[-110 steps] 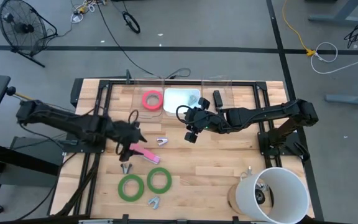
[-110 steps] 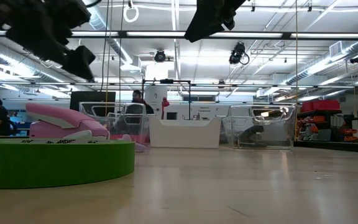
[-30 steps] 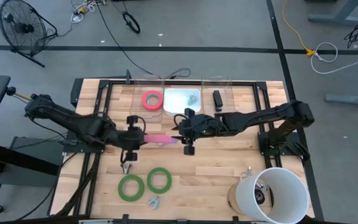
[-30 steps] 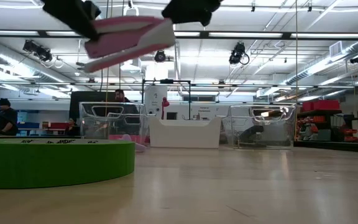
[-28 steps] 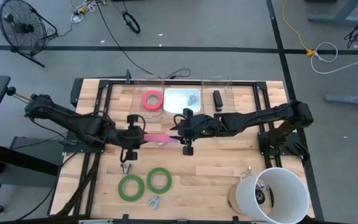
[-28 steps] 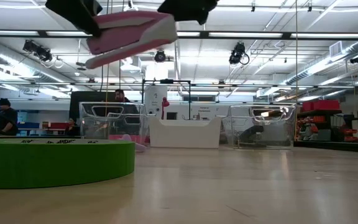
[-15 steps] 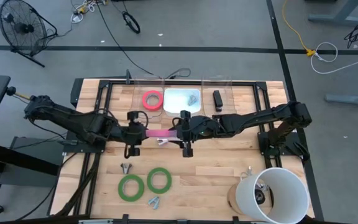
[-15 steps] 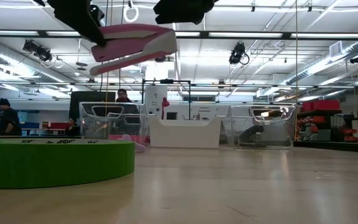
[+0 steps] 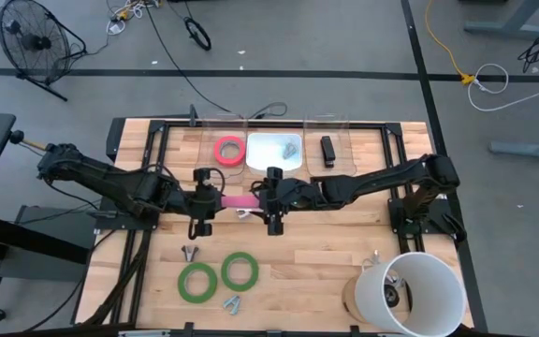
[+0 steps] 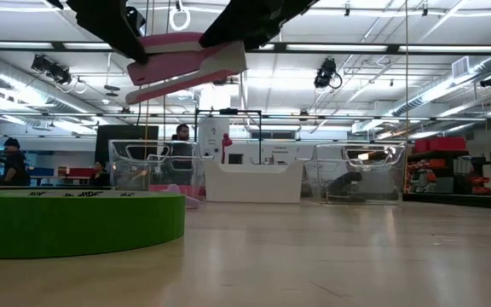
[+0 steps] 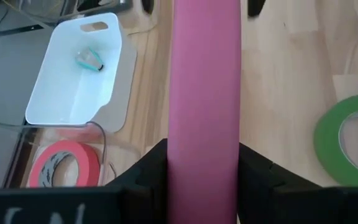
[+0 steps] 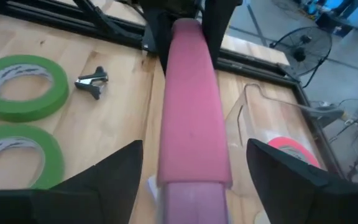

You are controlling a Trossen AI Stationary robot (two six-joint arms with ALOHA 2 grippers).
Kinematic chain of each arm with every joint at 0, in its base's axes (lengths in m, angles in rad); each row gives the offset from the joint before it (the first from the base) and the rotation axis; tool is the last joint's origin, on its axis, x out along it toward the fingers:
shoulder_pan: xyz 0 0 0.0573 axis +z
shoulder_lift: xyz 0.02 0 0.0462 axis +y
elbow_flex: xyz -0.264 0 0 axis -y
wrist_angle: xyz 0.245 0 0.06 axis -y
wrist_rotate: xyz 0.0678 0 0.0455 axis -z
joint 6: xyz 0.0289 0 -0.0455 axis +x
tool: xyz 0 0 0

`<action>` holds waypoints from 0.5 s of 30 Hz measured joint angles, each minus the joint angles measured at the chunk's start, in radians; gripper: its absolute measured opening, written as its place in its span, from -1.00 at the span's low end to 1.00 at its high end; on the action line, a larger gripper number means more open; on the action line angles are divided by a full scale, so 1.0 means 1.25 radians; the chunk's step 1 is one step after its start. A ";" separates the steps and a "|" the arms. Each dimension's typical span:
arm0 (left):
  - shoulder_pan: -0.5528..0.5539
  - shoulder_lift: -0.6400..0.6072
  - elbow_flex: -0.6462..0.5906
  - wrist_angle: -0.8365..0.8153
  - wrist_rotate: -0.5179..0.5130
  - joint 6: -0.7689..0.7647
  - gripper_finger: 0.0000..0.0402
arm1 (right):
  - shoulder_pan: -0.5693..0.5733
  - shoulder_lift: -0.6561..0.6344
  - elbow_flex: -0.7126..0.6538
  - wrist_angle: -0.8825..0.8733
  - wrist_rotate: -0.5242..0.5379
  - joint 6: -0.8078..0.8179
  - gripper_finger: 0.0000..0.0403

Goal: Pick and place Stapler, Stapler remover, tape
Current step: Put the pink stapler into the right transparent bin

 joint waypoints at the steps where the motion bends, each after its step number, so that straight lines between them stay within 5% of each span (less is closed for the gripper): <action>1: 0.000 0.000 0.000 0.004 0.000 0.000 -0.35 | -0.001 0.004 0.000 0.017 0.006 -0.009 0.42; 11: 0.000 0.000 0.000 0.017 0.004 0.011 -0.35 | -0.010 0.008 0.000 0.035 0.011 -0.008 0.27; 15: 0.000 0.000 0.000 0.022 0.009 0.011 -0.35 | -0.010 0.008 0.000 0.028 0.006 0.013 0.03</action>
